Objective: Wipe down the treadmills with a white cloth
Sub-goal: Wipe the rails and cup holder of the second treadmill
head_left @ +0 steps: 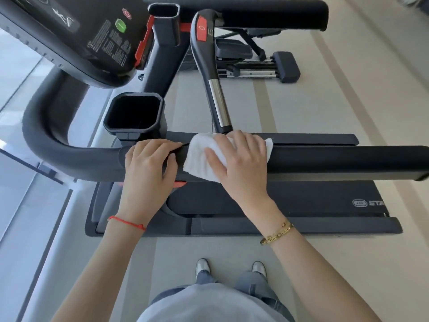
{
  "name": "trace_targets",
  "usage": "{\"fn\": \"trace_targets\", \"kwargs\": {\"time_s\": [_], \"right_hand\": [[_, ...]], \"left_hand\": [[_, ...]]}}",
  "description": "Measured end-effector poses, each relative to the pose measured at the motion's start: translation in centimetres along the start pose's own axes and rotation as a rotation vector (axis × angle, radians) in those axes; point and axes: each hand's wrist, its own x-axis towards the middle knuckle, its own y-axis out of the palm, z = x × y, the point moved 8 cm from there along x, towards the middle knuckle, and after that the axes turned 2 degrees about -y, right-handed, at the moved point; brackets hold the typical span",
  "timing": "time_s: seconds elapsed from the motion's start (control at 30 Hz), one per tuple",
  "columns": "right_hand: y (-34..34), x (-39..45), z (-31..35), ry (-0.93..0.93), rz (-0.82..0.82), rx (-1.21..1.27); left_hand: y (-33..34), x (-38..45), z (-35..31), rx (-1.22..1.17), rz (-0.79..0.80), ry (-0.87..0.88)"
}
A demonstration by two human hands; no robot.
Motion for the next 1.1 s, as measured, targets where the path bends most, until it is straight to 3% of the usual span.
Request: {"fn": "trace_targets", "kwargs": {"time_s": [0.43, 0.73, 0.97, 1.1], "right_hand": [[-3.5, -2.2, -10.6, 0.132, -0.144, -0.051], [-6.6, -3.8, -19.8, 0.278, -0.111, -0.076], [-7.5, -5.1, -21.8, 0.114, -0.077, -0.021], [-9.9, -5.9, -28.8, 0.244, -0.101, -0.076]], "left_hand": [[6.2, 1.6, -10.4, -0.135, 0.195, 0.152], [10.2, 2.3, -16.5, -0.132, 0.207, 0.155], [12.9, 2.8, -20.7, -0.132, 0.228, 0.171], [14.0, 2.8, -22.5, -0.117, 0.192, 0.178]]}}
